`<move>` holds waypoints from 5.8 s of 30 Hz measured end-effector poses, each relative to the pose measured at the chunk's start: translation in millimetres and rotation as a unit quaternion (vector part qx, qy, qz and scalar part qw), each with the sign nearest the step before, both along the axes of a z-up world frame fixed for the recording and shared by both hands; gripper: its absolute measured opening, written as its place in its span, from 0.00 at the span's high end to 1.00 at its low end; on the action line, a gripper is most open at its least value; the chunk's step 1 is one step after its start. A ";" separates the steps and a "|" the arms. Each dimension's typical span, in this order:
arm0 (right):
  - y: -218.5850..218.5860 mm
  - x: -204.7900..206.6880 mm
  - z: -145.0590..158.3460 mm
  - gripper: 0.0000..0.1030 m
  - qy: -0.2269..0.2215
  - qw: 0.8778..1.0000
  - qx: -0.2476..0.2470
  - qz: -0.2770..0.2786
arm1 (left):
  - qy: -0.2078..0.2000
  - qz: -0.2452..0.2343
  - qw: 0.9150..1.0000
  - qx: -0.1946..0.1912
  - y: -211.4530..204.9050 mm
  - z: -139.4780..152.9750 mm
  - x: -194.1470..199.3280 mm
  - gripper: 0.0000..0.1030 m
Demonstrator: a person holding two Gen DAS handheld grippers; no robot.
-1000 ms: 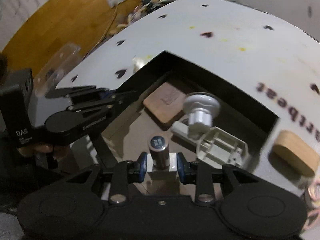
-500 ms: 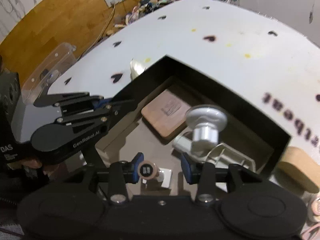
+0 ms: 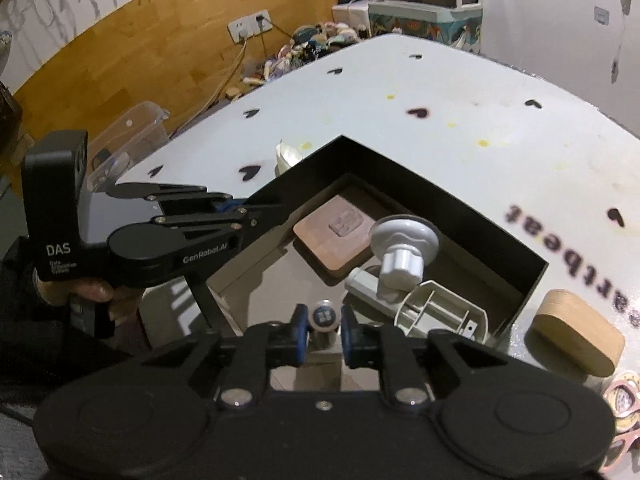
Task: Organize rigid objects
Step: 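Lower the brush into the black box and open the right gripper, then move the right gripper to the light wooden oval block and grasp it, then carry the wooden oval block into the box and open the right gripper, then move the right tool to the pink eyelash curler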
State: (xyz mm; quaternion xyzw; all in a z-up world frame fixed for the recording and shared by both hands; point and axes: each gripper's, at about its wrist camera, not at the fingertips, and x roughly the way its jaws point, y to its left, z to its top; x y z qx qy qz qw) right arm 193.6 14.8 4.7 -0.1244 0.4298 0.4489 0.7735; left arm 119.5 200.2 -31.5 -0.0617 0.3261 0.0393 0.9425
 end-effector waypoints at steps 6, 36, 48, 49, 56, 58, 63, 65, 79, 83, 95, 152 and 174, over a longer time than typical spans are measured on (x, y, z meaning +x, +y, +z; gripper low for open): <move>-19.5 -2.6 5.7 0.84 -0.041 0.999 -0.026 -0.015 | 0.000 -0.001 1.000 0.000 0.3 -0.1 -0.4 0.96; -100.8 13.0 39.2 0.09 -0.122 0.973 0.055 -0.191 | -0.001 -0.001 1.000 0.000 1.3 -0.5 -1.4 0.96; -130.3 75.0 -13.0 0.07 -0.013 0.936 0.084 -0.340 | -0.001 -0.001 1.000 0.000 1.3 -0.6 -1.5 0.96; -128.6 79.9 -16.5 0.08 -0.009 0.936 0.080 -0.343 | -0.001 -0.001 1.000 0.000 1.2 -0.6 -1.5 0.96; -115.2 101.3 -32.4 0.11 0.034 0.938 0.059 -0.339 | -0.001 -0.001 1.000 0.000 1.2 -0.8 -1.6 0.96; -108.9 106.9 -36.5 0.11 0.037 0.939 0.041 -0.339 | -0.001 -0.001 1.000 0.000 1.1 -0.8 -1.6 0.96; -98.9 117.3 -48.3 0.11 0.055 0.941 0.014 -0.334 | -0.001 -0.001 1.000 0.000 1.3 -0.9 -1.7 0.96; -97.9 119.8 -54.0 0.14 0.066 0.940 0.009 -0.334 | -0.001 -0.001 1.000 0.000 1.2 -0.9 -1.6 0.96; -106.7 92.3 -3.8 0.16 0.021 0.944 0.086 -0.316 | -0.002 -0.001 1.000 -0.001 2.4 -0.1 -2.0 0.96; -77.8 62.7 25.7 0.16 0.008 0.965 0.121 -0.233 | -0.003 0.001 1.000 -0.007 4.9 3.4 -1.6 0.96; 23.2 20.8 14.2 0.16 0.056 0.997 0.056 -0.025 | -0.001 -0.012 0.999 -0.039 16.1 4.0 4.2 0.91; -165.1 52.5 29.8 0.08 -0.005 0.922 0.134 -0.363 | 0.003 -0.015 0.999 -0.031 11.7 3.3 8.0 0.90; -241.5 70.1 -80.6 0.48 0.152 0.752 0.224 -0.601 | 0.006 -0.009 1.000 -0.018 7.3 -0.5 10.3 0.90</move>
